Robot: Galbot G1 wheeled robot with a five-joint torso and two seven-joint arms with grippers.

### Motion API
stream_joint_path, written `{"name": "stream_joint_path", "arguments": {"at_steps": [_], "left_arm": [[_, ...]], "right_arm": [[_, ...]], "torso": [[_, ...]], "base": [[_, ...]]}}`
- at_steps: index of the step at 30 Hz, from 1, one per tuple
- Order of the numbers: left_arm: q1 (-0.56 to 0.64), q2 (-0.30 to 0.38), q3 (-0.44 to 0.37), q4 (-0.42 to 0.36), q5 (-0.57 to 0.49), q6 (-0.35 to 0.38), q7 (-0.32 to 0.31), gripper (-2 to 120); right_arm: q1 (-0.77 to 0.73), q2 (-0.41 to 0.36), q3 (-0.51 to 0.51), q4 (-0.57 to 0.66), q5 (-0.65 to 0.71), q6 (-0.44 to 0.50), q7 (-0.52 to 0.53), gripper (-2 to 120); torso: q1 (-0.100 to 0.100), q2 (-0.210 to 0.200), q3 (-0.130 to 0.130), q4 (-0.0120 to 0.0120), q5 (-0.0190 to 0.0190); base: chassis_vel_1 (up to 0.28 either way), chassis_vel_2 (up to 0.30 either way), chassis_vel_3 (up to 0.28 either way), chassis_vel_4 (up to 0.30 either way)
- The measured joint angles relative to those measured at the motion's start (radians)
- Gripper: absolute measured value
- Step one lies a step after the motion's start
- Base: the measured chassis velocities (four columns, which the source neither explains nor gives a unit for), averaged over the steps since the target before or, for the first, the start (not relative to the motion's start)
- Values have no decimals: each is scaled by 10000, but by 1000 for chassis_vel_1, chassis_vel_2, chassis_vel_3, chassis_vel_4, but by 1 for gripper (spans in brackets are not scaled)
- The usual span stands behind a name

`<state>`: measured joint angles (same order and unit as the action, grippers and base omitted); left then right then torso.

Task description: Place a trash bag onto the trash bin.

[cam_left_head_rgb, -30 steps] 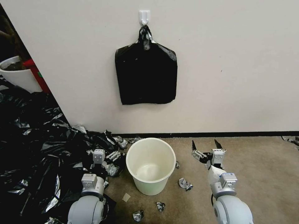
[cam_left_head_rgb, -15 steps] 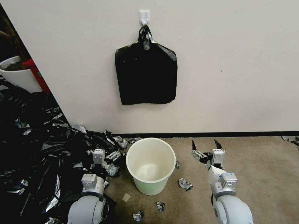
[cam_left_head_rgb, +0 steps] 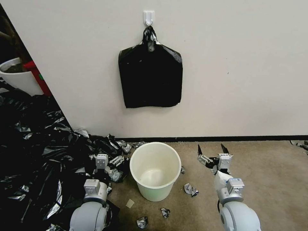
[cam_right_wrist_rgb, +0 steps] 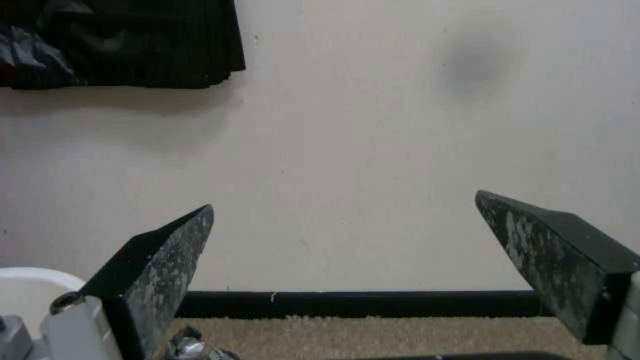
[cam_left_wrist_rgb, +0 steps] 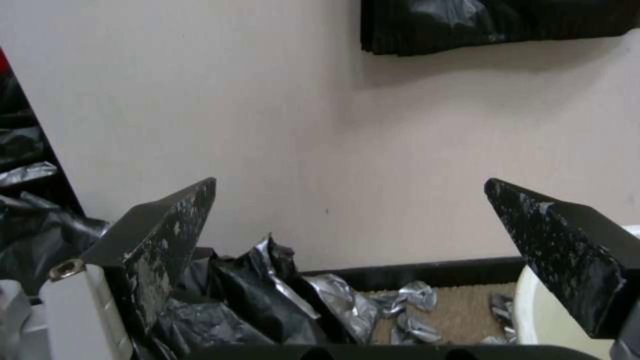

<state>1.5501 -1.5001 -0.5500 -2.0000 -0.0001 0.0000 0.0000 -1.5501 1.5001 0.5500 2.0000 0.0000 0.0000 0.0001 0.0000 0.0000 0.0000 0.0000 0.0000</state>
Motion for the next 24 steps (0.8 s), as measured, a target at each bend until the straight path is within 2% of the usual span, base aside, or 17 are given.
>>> {"name": "stream_joint_path", "arguments": {"at_steps": [8,10,11,14,16,18,19,20,22,24], "left_arm": [[140,-33,-17,-136,-83,-69,-63,100],[892,-240,-99,-836,-501,-565,-483,100],[892,-240,-99,-836,-501,-565,-483,100],[2153,-597,-253,-2004,-1188,-1409,-1220,100],[2279,-634,-269,-2120,-1265,-1504,-1303,100],[2340,-561,-554,-2234,-1030,-1969,-1081,100],[2299,-438,-982,-2361,-578,-2463,-691,100],[2299,-438,-982,-2361,-578,-2463,-691,100],[2277,-392,-1336,-2430,-205,-2943,-125,100],[2267,-377,-1421,-2480,-143,-3079,60,100]], "right_arm": [[-3,-58,-53,11,22,17,106,100],[-43,-378,-347,226,227,225,710,100],[-43,-378,-347,226,227,225,710,100],[-136,-1013,-935,643,639,637,1903,100],[-155,-1167,-1080,737,743,732,2200,100],[-205,-1511,-1396,971,960,957,2849,100],[-245,-1785,-1648,1150,1140,1137,3368,100],[-245,-1785,-1648,1150,1140,1137,3368,100],[-266,-1920,-1768,1238,1230,1225,3627,100],[-266,-1931,-1784,1248,1236,1234,3647,100]], "torso": [[0,0,0,-4,0],[0,0,0,-3,0],[0,0,0,-3,0],[-1,0,-1,7,6],[-1,0,-1,5,8],[0,0,0,2,-10],[0,1,-1,-2,9],[0,1,-1,-2,9],[0,1,0,0,-7],[-1,0,-1,-1,0]], "base": [[0,0,0,0],[0,0,0,0],[0,0,0,0],[0,0,0,0],[0,0,0,0],[0,0,0,0],[0,0,0,0],[0,0,0,0],[0,0,0,0],[0,0,0,0]]}}
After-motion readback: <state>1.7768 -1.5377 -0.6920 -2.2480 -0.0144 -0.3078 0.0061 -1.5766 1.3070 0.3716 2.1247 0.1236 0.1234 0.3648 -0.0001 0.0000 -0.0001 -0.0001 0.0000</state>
